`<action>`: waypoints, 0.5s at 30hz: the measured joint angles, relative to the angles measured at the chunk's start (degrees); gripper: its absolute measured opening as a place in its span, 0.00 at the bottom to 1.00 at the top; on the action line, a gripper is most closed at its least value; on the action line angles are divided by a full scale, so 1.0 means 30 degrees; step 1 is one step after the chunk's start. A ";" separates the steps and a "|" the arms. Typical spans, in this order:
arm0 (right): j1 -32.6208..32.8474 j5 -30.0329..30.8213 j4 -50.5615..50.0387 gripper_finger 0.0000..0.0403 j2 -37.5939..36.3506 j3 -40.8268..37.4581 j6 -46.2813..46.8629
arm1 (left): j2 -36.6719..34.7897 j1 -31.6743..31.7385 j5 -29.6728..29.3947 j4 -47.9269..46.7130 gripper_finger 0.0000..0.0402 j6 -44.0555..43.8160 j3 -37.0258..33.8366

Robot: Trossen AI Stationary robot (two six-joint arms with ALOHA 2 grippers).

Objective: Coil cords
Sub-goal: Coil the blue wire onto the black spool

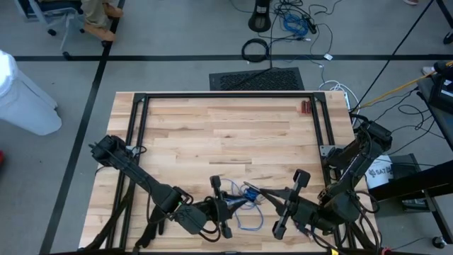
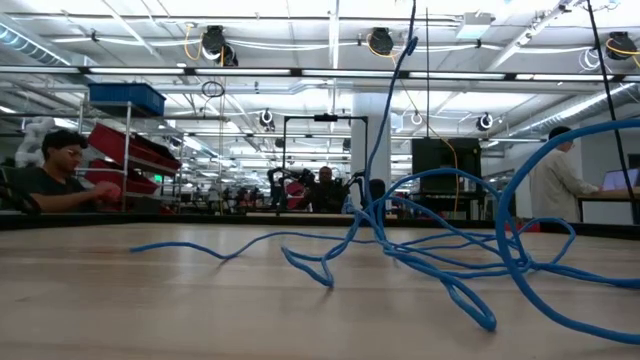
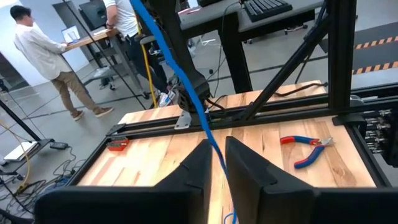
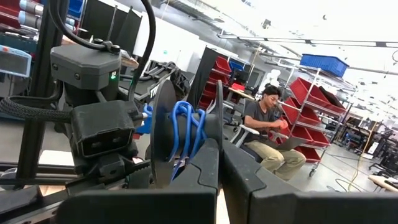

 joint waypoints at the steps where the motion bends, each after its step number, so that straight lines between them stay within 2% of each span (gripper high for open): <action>1: 0.0000 0.0000 0.0000 0.00 0.0000 0.0000 -0.0028 | 0.0000 0.0000 0.0000 -0.0021 0.18 0.0000 0.0000; 6: 0.0015 0.0103 0.0000 0.00 0.0000 0.0000 -0.0066 | 0.0000 0.0032 0.0000 -0.0027 0.30 0.0000 0.0000; 15: 0.0028 0.0137 0.0065 0.00 0.0000 0.0000 -0.0066 | 0.0176 0.0280 0.0000 -0.0141 0.32 -0.0495 -0.0109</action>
